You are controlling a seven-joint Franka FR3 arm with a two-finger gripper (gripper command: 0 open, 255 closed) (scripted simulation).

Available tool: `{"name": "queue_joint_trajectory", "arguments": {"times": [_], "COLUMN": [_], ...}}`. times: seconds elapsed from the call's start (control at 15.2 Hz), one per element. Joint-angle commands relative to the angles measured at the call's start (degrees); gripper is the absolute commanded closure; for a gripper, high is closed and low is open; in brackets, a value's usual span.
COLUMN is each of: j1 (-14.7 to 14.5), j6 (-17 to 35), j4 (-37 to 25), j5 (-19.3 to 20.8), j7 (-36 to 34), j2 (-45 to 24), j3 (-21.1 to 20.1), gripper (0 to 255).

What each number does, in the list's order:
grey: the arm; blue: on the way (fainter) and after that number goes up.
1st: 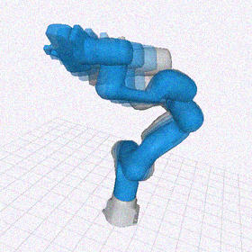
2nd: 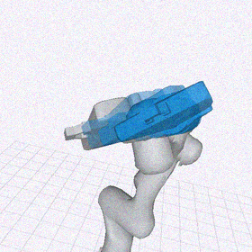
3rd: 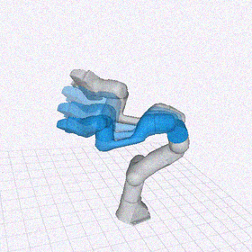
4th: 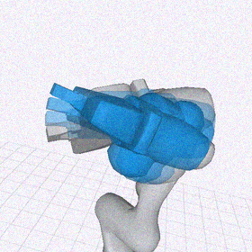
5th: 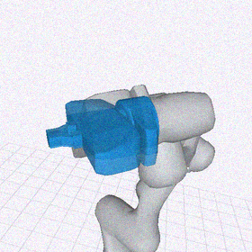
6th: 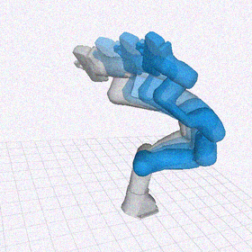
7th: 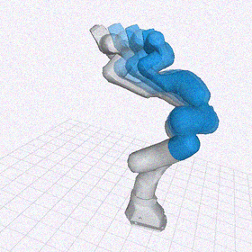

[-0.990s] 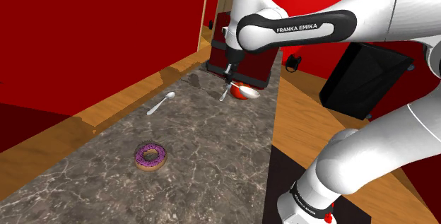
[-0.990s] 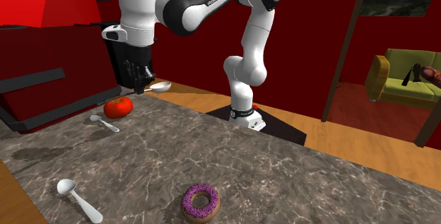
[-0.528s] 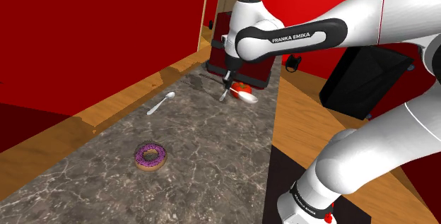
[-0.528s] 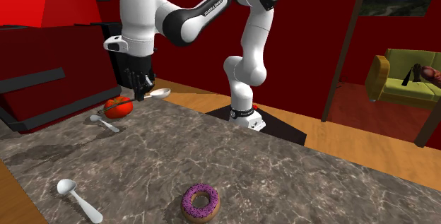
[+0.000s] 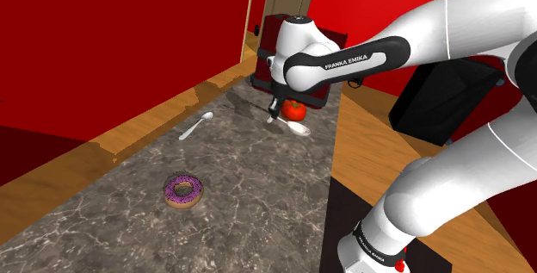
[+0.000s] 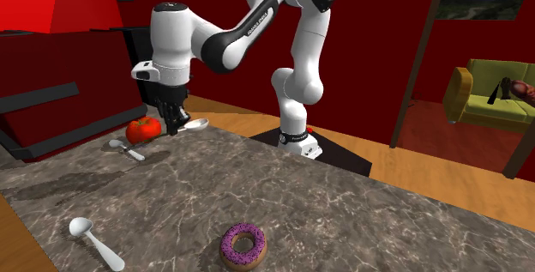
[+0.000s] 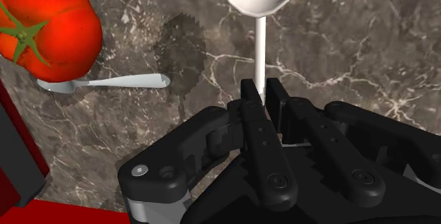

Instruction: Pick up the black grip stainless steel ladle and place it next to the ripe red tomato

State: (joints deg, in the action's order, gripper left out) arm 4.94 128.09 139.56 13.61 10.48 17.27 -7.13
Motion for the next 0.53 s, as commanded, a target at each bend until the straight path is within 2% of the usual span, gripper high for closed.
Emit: {"name": "queue_joint_trajectory", "arguments": {"times": [0.0, 0.46], "j1": [0.1, 0.7], "j6": [1.6, 7.2], "j4": [0.8, 3.6], "j5": [0.4, 2.1], "j7": [-0.5, -2.6], "j2": [-0.8, -3.8], "j3": [-0.1, -0.4], "gripper": [255, 255]}}
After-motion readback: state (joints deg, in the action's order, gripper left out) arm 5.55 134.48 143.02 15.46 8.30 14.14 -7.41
